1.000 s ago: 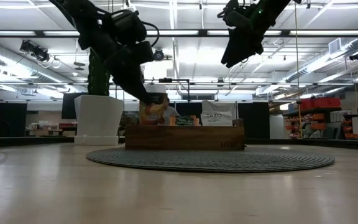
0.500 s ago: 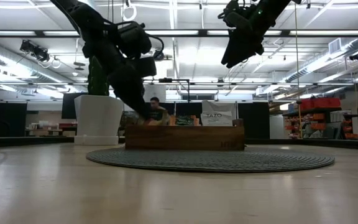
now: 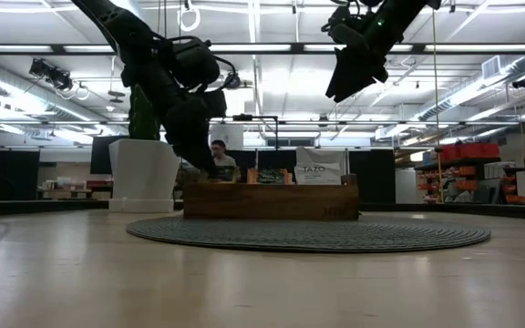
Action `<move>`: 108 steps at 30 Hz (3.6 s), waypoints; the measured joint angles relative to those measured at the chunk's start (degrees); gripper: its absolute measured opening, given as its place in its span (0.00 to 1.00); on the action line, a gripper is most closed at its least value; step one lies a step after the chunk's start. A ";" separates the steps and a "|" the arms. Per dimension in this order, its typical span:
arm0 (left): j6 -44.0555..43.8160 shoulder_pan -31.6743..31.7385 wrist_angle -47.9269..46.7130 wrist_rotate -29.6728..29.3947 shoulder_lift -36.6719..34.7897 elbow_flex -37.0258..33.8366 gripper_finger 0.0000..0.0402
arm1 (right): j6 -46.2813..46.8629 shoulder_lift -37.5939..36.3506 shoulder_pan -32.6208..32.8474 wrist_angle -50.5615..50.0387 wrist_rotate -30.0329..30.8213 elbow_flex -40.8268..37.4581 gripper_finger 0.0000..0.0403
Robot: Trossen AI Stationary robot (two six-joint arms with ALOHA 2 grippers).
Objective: Pick & Place Tea
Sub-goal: Put the orange tea bag into the left section of the wooden organizer
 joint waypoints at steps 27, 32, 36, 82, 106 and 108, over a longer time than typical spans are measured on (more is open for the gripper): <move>-12.33 3.50 6.87 5.88 -14.42 0.04 0.39 | 20.97 -2.25 -14.61 20.14 -18.76 -24.00 0.40; -14.25 3.95 8.23 5.88 -16.08 0.23 0.39 | 33.33 -2.25 -19.73 20.23 -10.82 -27.86 0.40; -14.87 4.13 8.34 5.86 -16.06 0.50 0.39 | 33.95 -1.55 -22.12 24.15 -12.53 -29.24 0.40; -16.84 4.04 8.33 5.86 -15.98 0.55 0.39 | 47.96 17.11 -24.71 38.98 -15.79 -28.83 0.38; -16.84 4.11 7.87 5.86 -15.98 0.57 0.39 | -4.81 13.60 -14.48 17.60 -14.22 -18.12 0.25; -16.84 4.11 7.87 5.86 -15.98 0.57 0.39 | -9.13 13.60 -13.12 16.18 -8.63 -17.88 0.27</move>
